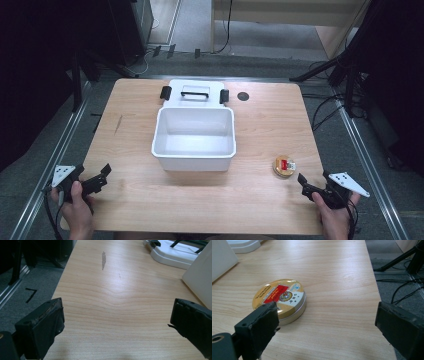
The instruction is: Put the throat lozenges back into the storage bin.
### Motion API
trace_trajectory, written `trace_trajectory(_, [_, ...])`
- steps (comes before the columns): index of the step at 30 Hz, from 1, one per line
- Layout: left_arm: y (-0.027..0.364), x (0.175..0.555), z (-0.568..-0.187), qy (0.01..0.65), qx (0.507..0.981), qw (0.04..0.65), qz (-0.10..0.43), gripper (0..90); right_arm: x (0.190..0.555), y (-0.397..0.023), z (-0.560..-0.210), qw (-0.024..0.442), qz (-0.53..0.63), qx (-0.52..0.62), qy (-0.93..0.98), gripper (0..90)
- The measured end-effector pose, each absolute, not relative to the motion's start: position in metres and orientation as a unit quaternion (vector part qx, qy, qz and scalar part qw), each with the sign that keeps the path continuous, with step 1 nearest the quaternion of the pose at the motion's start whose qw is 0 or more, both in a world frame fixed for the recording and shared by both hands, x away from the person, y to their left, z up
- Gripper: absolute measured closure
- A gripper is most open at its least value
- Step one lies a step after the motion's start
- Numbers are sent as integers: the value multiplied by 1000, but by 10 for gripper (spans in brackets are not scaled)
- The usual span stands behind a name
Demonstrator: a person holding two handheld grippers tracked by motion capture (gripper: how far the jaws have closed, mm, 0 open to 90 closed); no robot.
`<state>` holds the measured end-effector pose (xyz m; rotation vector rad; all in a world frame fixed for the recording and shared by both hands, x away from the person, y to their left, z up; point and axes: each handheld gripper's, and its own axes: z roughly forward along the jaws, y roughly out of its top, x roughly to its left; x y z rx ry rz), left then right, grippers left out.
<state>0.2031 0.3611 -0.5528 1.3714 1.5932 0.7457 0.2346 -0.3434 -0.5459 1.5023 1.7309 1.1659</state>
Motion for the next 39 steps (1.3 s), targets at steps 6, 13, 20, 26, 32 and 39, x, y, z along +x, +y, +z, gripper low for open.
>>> trace_trajectory(6, [361, 204, -553, 641, 554, 439, 299, 0, 235, -343, -546, 282, 431, 563, 646, 66])
trace_trajectory(13, [360, 203, -552, 641, 555, 436, 302, 0, 238, -344, -541, 278, 401, 571, 660, 96])
trace_trajectory(20, [360, 204, -553, 639, 558, 436, 302, 0, 245, -337, -527, 250, 347, 566, 705, 129])
trace_trajectory(26, [361, 204, -553, 639, 558, 437, 298, 0, 260, -316, -510, 229, 260, 540, 767, 121])
trace_trajectory(32, [361, 204, -553, 639, 559, 438, 297, 0, 277, -292, -501, 183, 178, 503, 826, 104])
trace_trajectory(39, [361, 204, -553, 639, 558, 439, 297, 0, 298, -279, -498, 134, 122, 499, 847, 83])
